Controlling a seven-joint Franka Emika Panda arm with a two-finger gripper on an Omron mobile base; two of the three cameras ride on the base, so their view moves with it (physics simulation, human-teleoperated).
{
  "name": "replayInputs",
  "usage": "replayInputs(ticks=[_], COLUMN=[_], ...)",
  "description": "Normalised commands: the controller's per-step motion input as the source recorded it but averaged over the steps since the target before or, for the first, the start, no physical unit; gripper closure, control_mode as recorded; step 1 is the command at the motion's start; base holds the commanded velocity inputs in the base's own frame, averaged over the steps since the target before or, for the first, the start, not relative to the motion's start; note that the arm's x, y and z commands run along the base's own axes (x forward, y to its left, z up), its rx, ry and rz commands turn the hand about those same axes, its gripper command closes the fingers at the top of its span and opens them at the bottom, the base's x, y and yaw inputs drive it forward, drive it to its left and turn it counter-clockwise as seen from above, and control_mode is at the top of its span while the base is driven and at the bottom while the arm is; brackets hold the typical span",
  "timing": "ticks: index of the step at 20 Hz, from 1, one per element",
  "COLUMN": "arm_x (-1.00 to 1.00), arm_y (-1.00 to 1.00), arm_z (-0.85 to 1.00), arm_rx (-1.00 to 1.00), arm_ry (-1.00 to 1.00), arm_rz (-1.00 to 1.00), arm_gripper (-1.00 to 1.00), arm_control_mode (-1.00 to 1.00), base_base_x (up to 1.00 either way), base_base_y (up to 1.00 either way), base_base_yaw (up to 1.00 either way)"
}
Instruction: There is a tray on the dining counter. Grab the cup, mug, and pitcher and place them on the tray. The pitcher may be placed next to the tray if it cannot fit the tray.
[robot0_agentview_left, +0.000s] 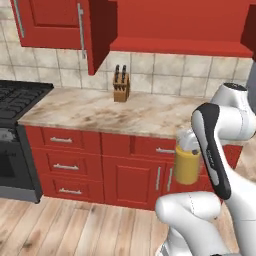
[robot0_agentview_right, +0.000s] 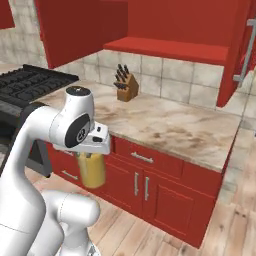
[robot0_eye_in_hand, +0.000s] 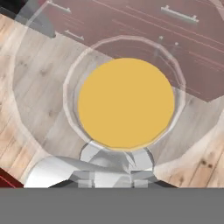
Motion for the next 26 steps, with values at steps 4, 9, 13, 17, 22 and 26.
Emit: replayInputs(ticks=[4, 9, 13, 17, 22, 26], arm_x=[0.0, 0.0, 0.0, 0.0, 0.0, 0.0], arm_y=[0.0, 0.0, 0.0, 0.0, 0.0, 0.0], arm_z=[0.0, 0.0, 0.0, 0.0, 0.0, 0.0], arm_rx=[0.0, 0.0, 0.0, 0.0, 0.0, 0.0], arm_ry=[0.0, 0.0, 0.0, 0.0, 0.0, 0.0], arm_rz=[0.0, 0.0, 0.0, 0.0, 0.0, 0.0], arm_gripper=[1.0, 1.0, 1.0, 1.0, 1.0, 1.0], arm_control_mode=[1.0, 1.0, 1.0, 1.0, 1.0, 1.0], base_base_x=[-0.09, -0.09, -0.29, -0.35, -0.1, -0.27], base_base_y=[-0.04, -0.06, 0.0, 0.0, -0.01, -0.1], base_base_yaw=[0.99, 1.0, 1.0, 0.94, 0.85, 0.84])
